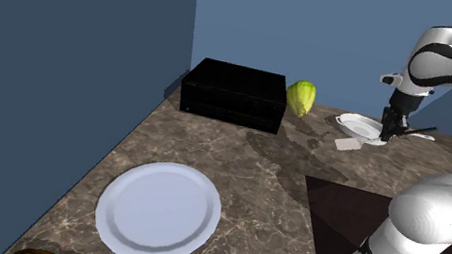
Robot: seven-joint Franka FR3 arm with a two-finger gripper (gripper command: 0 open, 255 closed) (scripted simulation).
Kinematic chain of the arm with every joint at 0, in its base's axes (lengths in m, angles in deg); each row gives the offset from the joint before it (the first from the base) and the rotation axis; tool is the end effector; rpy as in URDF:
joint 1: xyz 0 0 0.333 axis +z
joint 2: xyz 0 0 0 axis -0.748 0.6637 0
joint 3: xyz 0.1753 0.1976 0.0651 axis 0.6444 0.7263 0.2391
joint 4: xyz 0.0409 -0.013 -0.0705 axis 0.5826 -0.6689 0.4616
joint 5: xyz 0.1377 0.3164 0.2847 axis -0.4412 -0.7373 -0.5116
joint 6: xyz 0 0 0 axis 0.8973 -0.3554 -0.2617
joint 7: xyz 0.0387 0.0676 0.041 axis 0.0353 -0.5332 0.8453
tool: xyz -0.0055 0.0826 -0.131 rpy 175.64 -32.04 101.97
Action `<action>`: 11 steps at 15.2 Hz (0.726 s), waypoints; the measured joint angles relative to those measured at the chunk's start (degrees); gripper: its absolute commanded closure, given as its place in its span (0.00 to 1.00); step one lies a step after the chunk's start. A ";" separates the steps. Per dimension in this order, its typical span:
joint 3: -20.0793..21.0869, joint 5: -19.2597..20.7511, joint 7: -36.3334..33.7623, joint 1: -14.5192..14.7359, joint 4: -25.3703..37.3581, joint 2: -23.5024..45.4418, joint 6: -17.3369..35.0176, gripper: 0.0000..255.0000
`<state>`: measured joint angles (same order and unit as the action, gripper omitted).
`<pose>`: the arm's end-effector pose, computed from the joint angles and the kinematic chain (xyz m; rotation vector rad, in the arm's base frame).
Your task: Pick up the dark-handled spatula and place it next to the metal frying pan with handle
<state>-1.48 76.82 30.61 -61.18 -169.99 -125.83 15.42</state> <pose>0.2850 -0.2842 0.3766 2.9263 1.0721 -0.0958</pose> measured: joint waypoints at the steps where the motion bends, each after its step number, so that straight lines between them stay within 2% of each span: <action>1: -1.34 1.17 1.63 -1.04 0.03 -0.62 -0.27 1.00; 7: -8.63 6.73 10.44 -4.99 3.07 -1.28 -1.36 1.00; 11: -13.47 9.58 15.84 -6.20 6.28 -0.26 -1.40 1.00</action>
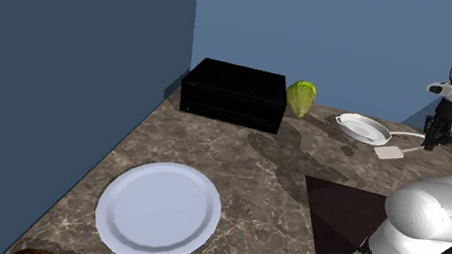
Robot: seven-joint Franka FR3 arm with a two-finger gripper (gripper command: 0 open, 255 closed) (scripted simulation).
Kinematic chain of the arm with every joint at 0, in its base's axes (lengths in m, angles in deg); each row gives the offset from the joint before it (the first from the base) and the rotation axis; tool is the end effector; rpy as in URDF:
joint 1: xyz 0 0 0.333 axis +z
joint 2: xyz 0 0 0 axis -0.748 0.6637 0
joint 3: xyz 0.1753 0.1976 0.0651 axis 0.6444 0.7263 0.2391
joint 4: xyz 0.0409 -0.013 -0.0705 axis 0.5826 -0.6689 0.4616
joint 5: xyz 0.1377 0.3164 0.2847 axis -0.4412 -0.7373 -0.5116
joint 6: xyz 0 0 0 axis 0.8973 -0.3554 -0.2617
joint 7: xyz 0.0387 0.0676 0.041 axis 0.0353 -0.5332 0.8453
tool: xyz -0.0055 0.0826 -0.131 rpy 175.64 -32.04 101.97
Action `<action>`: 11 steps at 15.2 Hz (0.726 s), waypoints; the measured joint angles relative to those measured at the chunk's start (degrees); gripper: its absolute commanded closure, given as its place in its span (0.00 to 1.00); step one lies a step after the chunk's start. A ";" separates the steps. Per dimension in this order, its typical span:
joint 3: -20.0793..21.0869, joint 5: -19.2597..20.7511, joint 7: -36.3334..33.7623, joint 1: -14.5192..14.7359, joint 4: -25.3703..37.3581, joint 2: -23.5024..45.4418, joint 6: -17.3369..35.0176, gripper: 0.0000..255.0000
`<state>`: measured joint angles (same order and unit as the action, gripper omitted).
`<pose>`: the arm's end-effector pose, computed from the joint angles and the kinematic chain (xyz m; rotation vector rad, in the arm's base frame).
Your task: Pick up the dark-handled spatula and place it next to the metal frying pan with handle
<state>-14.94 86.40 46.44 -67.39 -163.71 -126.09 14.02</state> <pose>0.1727 -0.4010 0.3811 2.9265 1.0722 -0.0954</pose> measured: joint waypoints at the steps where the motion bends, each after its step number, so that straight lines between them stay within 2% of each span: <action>1: -1.71 0.98 1.56 -0.31 0.71 0.38 0.41 1.00; 5: -7.18 3.42 6.99 -0.44 4.63 2.08 0.95 1.00; 11: -15.98 5.74 14.83 1.64 12.01 5.39 1.98 1.00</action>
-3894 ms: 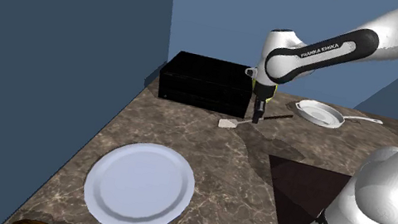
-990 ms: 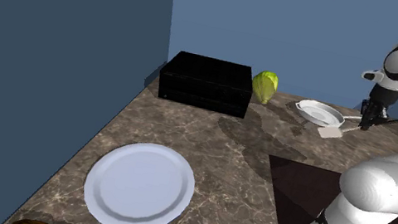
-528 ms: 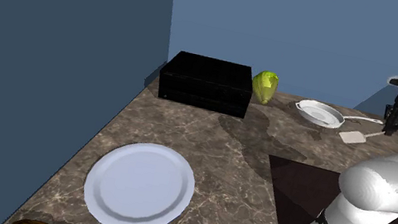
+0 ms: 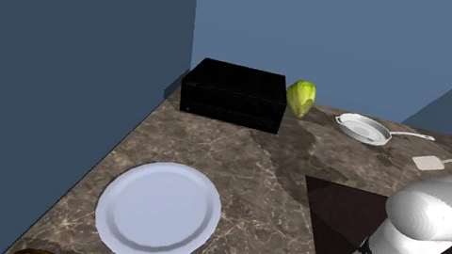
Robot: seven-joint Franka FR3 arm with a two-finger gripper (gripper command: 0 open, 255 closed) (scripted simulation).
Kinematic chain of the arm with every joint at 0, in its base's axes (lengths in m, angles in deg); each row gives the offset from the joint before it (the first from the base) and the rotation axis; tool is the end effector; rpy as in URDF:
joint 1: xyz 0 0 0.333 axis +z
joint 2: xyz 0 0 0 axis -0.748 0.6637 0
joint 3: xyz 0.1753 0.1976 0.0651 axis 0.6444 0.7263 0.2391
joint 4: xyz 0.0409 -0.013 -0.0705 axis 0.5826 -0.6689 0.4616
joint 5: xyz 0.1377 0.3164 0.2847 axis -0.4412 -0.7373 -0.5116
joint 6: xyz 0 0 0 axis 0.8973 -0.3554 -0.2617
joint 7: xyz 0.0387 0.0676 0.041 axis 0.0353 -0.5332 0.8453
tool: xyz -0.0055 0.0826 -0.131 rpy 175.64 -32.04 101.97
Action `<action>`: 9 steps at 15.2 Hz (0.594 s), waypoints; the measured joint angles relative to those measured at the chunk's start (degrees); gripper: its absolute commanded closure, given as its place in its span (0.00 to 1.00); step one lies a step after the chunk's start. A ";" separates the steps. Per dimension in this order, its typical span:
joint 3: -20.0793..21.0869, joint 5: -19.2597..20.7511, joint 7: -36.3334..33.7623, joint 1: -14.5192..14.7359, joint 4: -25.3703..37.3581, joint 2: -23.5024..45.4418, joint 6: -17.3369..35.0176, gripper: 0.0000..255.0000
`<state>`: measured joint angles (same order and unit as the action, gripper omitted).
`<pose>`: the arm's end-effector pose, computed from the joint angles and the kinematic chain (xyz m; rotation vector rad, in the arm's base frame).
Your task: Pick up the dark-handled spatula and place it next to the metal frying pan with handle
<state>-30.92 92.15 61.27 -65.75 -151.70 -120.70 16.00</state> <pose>0.0565 -0.5038 0.3727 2.9261 1.0727 -0.0956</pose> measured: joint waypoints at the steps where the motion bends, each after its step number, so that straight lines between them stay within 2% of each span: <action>1: -0.79 0.33 0.27 0.19 -0.03 0.20 0.54 1.00; 9: -5.55 3.08 -0.35 0.98 -3.57 1.05 6.02 1.00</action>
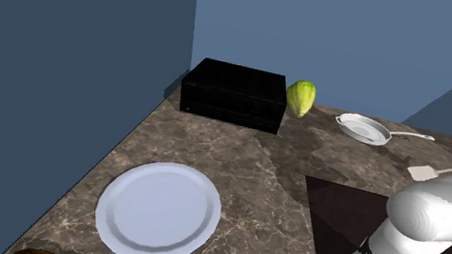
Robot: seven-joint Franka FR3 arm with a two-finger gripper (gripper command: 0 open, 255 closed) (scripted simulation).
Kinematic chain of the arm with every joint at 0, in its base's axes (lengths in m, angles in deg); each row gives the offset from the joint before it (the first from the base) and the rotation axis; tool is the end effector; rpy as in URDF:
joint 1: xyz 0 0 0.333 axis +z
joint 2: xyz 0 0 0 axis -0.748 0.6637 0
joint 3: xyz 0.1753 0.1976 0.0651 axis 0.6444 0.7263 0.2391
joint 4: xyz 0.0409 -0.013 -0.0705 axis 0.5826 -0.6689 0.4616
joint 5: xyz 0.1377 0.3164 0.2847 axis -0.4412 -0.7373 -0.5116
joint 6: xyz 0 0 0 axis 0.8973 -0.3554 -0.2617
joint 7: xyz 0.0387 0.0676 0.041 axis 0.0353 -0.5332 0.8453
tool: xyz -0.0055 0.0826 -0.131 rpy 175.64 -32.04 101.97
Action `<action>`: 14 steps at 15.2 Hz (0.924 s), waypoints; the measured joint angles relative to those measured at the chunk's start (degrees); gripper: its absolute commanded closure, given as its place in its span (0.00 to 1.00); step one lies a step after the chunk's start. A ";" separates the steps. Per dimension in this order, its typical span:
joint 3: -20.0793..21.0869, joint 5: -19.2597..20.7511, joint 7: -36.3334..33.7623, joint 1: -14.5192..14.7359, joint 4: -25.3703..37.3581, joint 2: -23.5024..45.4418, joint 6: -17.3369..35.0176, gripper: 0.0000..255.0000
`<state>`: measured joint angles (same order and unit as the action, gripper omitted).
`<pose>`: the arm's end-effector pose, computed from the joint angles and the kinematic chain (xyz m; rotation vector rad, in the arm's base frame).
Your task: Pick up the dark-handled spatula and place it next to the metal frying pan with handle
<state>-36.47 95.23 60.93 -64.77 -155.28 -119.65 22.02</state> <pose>0.0487 -0.5060 0.3212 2.9263 1.0744 -0.0972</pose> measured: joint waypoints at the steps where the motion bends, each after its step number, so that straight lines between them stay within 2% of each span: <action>1: -0.87 0.21 -0.18 0.60 -0.12 0.43 0.80 1.00; 7: -4.80 2.59 -1.11 1.45 -3.02 1.29 5.33 1.00; 11: -8.29 4.05 -1.72 3.18 -4.07 2.46 8.48 1.00; 14: -9.41 4.57 -2.05 3.75 -4.54 2.82 9.58 1.00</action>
<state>-45.88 99.81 58.88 -61.02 -159.81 -116.83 31.60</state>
